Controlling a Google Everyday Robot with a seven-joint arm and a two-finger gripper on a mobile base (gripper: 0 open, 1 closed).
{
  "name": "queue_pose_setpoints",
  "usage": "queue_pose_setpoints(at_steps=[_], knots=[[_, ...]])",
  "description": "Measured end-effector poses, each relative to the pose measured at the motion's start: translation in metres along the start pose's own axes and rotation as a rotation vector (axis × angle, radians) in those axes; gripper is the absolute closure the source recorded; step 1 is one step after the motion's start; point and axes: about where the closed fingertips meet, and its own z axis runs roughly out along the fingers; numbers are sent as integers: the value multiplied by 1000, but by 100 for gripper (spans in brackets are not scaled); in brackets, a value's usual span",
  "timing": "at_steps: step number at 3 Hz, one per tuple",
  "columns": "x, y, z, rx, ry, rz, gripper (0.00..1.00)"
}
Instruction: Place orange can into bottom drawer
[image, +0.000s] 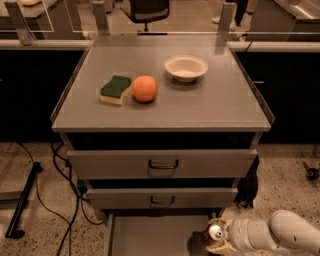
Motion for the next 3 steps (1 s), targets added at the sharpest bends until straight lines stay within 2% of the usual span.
queue_pose_setpoints(at_steps=[1, 2, 3], knots=[[11, 9, 61, -37, -43, -49, 100], [12, 10, 63, -39, -45, -47, 100], [20, 8, 78, -36, -63, -69, 100]])
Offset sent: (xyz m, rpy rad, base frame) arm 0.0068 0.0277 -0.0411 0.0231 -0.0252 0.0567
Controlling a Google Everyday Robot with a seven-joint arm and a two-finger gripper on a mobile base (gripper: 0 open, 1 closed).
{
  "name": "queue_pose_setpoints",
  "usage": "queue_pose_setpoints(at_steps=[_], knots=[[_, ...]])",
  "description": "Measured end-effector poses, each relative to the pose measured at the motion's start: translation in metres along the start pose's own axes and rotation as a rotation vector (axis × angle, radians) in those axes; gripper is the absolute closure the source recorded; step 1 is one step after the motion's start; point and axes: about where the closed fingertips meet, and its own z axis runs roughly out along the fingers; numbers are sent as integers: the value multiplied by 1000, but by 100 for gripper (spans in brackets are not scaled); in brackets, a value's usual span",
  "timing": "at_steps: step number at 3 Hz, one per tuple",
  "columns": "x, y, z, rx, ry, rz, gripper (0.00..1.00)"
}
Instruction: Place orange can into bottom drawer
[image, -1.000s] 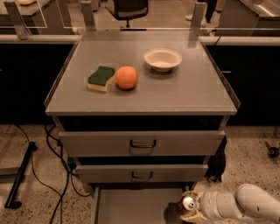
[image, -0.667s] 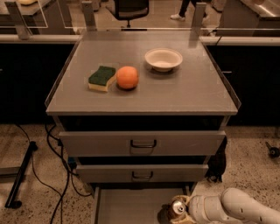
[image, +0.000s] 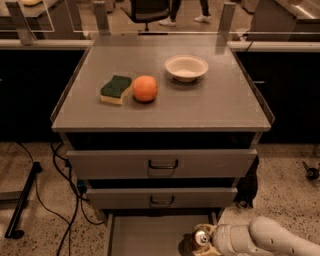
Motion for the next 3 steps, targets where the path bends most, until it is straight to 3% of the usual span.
queue_pose_setpoints(at_steps=[1, 3], knots=[[4, -10, 23, 6, -28, -43, 100], [2, -42, 85, -16, -23, -134, 100]])
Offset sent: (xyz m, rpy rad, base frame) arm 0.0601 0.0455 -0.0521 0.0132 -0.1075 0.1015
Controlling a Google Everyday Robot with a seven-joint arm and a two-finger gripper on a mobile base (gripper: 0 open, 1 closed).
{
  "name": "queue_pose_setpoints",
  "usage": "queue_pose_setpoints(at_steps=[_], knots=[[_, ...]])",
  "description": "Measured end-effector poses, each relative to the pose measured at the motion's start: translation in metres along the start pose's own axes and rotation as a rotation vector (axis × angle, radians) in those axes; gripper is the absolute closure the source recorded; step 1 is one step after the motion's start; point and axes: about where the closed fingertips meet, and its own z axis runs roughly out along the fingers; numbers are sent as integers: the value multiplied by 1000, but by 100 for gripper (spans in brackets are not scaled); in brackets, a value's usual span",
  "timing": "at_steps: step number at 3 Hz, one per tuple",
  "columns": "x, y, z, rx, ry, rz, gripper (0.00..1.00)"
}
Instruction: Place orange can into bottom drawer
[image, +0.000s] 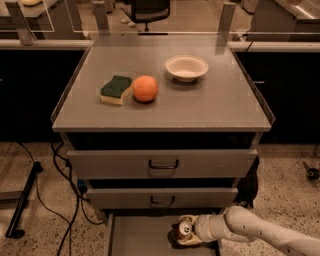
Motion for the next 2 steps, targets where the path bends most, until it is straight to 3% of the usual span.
queue_pose_setpoints(at_steps=[2], knots=[[27, -15, 60, -35, 47, -8, 100]])
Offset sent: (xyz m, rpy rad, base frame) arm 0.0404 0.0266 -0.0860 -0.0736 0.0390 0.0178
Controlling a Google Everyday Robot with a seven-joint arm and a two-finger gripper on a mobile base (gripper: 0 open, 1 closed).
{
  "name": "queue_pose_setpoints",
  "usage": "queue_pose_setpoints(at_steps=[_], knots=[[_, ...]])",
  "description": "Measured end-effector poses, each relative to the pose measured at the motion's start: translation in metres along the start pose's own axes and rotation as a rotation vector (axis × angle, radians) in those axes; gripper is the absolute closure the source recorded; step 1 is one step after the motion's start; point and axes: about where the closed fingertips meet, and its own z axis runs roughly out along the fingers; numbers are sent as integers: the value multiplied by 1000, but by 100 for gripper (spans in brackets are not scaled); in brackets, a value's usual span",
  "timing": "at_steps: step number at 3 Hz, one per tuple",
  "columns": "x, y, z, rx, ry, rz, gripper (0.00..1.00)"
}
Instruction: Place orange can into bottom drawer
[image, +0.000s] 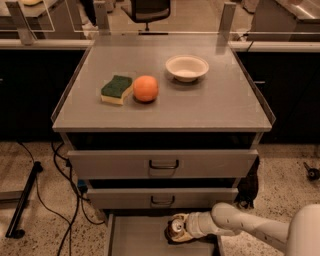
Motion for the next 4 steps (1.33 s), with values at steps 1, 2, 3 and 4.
queue_pose_setpoints(at_steps=[1, 2, 3, 4], knots=[[24, -1, 17, -8, 28, 34, 100], [47, 0, 27, -10, 55, 72, 100], [62, 2, 33, -12, 75, 103, 100], [95, 19, 37, -17, 74, 138, 100]])
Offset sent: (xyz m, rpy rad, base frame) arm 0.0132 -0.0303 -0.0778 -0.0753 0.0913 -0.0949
